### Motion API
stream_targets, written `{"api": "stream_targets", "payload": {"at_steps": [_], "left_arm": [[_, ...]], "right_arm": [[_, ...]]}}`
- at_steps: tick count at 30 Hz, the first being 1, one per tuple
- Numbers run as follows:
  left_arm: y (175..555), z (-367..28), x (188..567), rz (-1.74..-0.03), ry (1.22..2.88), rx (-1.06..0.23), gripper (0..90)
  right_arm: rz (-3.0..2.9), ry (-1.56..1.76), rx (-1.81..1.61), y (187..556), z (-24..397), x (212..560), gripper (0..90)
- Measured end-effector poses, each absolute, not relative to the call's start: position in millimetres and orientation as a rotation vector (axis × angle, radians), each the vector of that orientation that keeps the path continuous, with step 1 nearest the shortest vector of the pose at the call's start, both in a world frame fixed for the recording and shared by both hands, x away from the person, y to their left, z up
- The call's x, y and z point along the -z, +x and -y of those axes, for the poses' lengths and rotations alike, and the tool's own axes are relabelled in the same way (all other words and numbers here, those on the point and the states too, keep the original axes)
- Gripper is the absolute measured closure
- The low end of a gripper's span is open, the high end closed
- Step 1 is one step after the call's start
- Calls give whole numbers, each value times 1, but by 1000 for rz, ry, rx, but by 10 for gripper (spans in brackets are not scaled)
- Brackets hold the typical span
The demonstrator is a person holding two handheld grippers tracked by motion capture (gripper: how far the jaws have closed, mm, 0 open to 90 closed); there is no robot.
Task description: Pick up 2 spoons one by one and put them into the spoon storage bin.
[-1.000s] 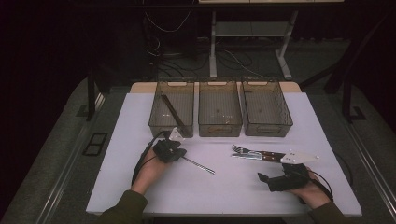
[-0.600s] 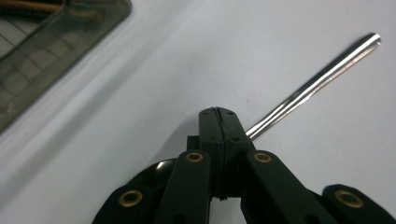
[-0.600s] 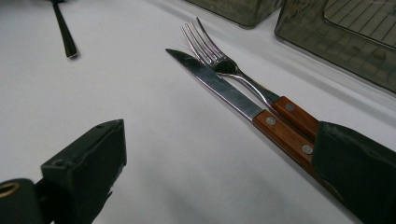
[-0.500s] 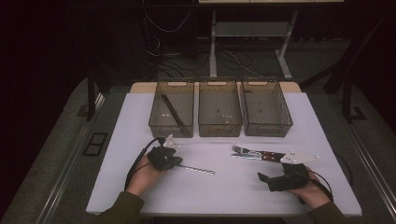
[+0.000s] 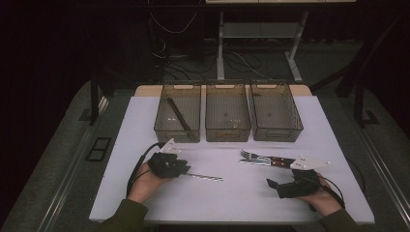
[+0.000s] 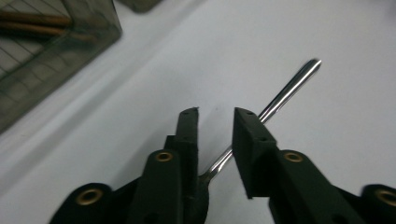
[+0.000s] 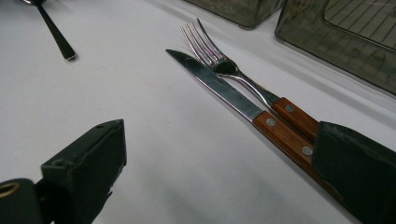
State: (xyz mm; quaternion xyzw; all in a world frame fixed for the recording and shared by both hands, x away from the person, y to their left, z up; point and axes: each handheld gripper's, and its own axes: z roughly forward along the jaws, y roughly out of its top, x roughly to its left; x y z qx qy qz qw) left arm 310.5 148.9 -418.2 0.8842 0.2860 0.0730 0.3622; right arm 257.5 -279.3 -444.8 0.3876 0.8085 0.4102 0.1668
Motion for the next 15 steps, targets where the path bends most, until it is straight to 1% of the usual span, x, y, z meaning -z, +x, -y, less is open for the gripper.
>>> {"api": "stream_targets", "payload": {"at_steps": [5,9,13,15], "left_arm": [[306,-167,414,-772,2225,-218,518],[306,-184,422,-839,2218,-231,422],[309,-191,428,-883,2195,-212,396],[310,-191,430,-880,2207,-210,391]], "right_arm": [[-2306,1097,-1162,257,278,445,35],[-2307,1096,-1161,258,278,445,36],[-2312,1102,-1153,258,278,445,36],[-2310,1099,-1155,258,278,445,36]]}}
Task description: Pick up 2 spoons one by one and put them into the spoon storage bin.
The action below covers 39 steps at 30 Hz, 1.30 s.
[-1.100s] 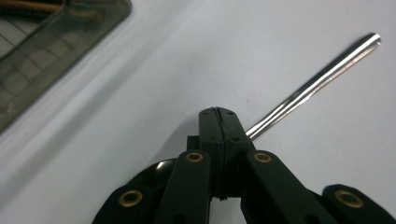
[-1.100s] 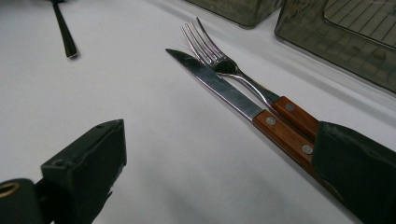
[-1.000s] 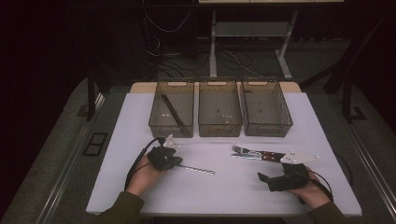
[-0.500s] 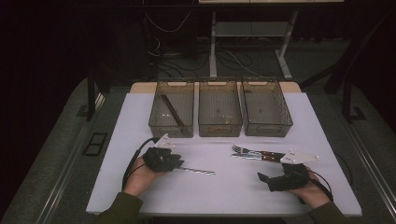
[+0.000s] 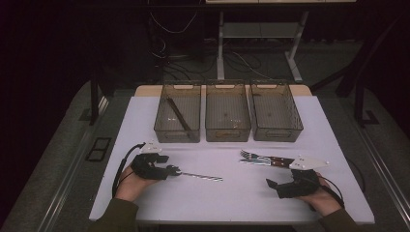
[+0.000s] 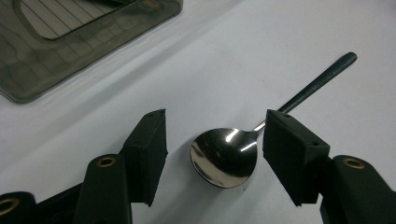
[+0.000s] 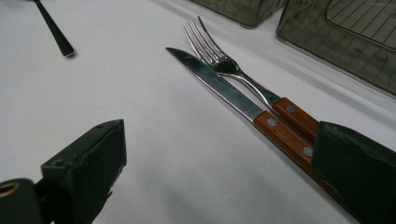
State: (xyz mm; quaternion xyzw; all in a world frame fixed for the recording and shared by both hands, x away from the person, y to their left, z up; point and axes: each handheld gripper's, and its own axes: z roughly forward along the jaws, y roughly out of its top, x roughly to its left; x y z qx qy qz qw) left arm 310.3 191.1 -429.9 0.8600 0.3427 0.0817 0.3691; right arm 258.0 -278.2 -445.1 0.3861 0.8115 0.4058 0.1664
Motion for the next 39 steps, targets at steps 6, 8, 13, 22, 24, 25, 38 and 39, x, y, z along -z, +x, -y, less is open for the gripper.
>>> {"api": "stream_targets", "payload": {"at_steps": [6,8,13,22,24,25,38,39], "left_arm": [[312,-189,436,-881,2233,-203,437],[312,-189,436,-884,2234,-200,451],[313,-188,439,-869,2259,-182,493],[308,-188,442,-833,2277,-186,582],[306,-187,442,-819,2283,-186,604],[306,-187,441,-813,2287,-188,608],[296,-197,439,-732,2304,-103,851],[294,-196,440,-734,2305,-107,850]], "right_arm": [[-2312,1103,-1151,258,278,445,35],[-2313,1102,-1147,258,278,445,35],[-2312,1099,-1145,258,278,445,36],[-2312,1085,-1142,258,279,445,35],[-2310,1091,-1144,258,279,445,36],[-2310,1088,-1143,258,279,445,36],[-2308,1093,-1138,258,278,445,36],[-2309,1091,-1137,258,278,445,36]]}}
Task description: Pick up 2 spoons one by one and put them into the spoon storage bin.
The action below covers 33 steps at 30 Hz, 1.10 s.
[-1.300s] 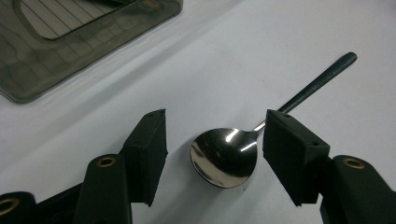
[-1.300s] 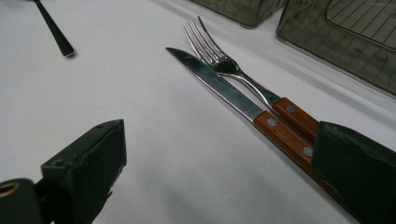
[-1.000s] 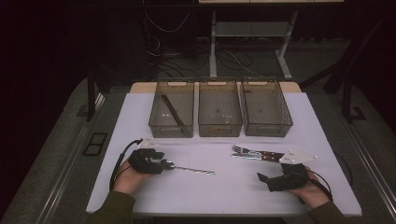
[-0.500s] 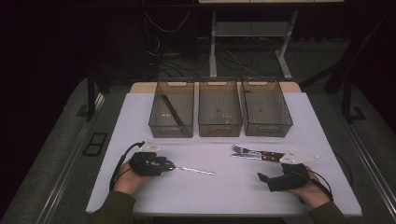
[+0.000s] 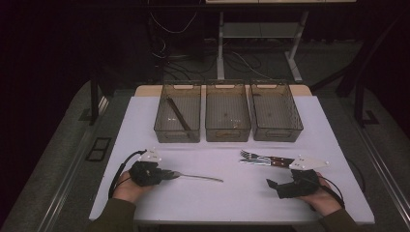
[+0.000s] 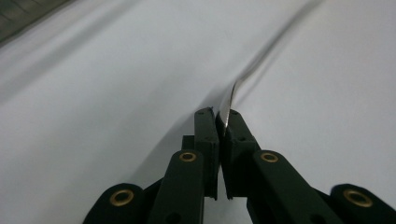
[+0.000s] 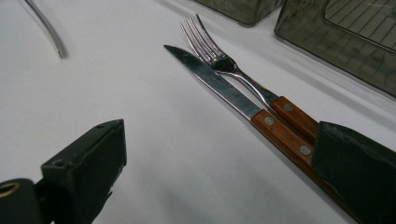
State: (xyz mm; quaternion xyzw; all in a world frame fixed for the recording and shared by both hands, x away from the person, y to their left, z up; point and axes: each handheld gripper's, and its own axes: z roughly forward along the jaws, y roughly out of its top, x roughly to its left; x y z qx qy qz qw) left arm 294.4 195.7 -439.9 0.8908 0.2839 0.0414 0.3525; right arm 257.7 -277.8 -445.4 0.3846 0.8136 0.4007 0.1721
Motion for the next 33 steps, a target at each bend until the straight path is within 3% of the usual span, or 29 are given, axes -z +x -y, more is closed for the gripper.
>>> {"api": "stream_targets", "payload": {"at_steps": [21,33], "left_arm": [[295,-194,433,-803,2220,-135,858],[298,-185,421,-861,2089,-264,859]], "right_arm": [[-2309,1087,-1142,257,277,445,36],[-2314,1090,-1144,258,277,445,36]]}}
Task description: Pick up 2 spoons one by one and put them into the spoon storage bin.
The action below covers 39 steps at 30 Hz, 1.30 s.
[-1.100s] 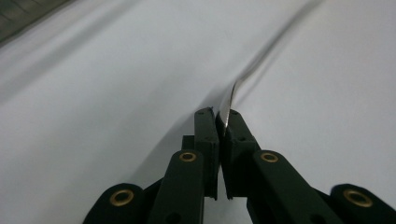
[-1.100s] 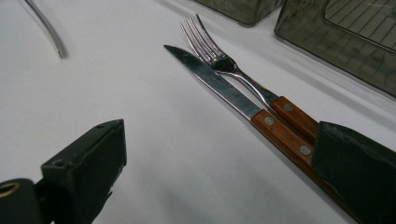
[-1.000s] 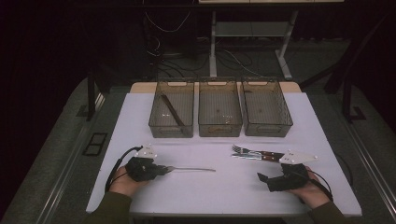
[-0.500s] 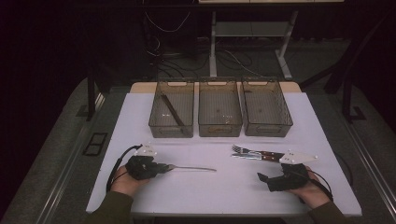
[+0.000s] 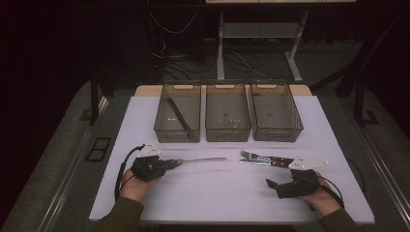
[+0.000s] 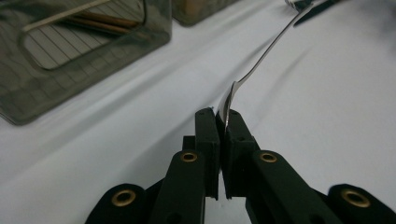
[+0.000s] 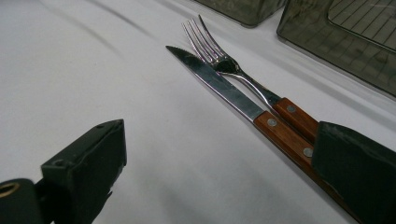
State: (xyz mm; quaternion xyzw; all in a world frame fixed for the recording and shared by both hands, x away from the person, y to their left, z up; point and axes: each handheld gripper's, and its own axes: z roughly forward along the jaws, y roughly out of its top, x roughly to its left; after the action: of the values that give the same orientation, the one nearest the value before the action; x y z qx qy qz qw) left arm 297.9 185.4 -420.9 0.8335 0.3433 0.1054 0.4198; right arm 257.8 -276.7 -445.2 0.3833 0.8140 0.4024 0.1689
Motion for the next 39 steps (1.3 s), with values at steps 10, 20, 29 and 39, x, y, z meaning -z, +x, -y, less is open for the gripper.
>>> {"api": "stream_targets", "payload": {"at_steps": [10,20,29,39], "left_arm": [[313,-174,411,-932,2021,-303,859],[336,-148,388,-966,1947,-315,859],[368,-112,372,-971,1944,-376,859],[403,-79,369,-1064,1942,-459,858]], "right_arm": [[-2308,1095,-1149,258,277,445,36],[-2298,1108,-1154,258,278,444,36],[-2298,1119,-1163,257,278,443,36],[-2295,1110,-1173,257,280,442,36]]}}
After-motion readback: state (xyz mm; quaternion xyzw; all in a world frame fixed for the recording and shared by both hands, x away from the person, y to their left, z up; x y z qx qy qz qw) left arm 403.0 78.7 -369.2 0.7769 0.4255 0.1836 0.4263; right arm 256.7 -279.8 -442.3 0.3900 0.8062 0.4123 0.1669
